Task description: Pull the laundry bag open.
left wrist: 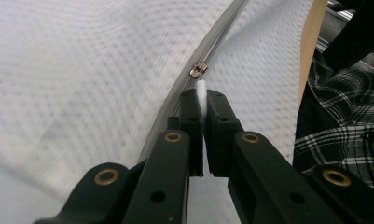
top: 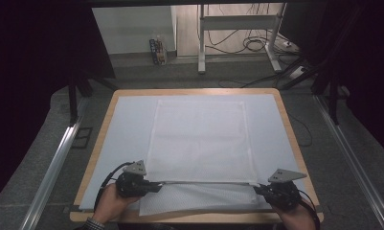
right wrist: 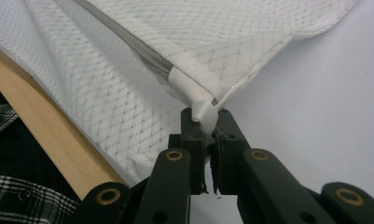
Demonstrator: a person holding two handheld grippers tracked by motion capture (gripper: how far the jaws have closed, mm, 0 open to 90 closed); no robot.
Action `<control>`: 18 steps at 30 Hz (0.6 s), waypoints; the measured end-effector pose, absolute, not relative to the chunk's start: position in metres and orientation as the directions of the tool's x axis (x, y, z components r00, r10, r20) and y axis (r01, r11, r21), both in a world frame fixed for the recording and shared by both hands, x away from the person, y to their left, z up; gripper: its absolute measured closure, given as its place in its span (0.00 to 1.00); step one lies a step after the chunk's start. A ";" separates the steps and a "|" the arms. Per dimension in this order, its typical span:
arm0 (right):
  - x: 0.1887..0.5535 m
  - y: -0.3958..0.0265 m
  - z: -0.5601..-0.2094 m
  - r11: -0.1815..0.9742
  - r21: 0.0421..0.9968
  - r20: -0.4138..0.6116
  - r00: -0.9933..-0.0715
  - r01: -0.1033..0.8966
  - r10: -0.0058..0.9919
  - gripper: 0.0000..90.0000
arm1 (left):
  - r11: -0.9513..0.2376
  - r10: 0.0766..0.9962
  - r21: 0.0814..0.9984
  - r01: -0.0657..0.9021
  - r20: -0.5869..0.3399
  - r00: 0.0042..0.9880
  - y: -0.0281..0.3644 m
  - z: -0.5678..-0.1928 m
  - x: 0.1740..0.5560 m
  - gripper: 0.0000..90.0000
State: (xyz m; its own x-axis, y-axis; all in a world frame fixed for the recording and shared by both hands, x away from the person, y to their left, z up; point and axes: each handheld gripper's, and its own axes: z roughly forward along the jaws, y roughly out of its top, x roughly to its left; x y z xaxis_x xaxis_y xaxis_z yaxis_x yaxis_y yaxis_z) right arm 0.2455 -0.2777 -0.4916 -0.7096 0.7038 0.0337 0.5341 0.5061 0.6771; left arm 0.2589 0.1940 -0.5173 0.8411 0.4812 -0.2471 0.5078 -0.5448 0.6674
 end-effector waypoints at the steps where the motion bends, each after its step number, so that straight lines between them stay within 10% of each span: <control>1: 0.245 -0.278 -0.492 0.504 0.677 0.035 -0.708 0.536 0.705 0.93 | -0.543 0.485 0.666 0.510 -0.247 0.839 0.196 -0.517 0.258 0.97; 18: 0.245 -0.278 -0.492 0.509 0.674 0.032 -0.710 0.535 0.704 0.93 | -0.530 0.512 0.656 0.538 -0.258 0.819 0.212 -0.520 0.255 0.97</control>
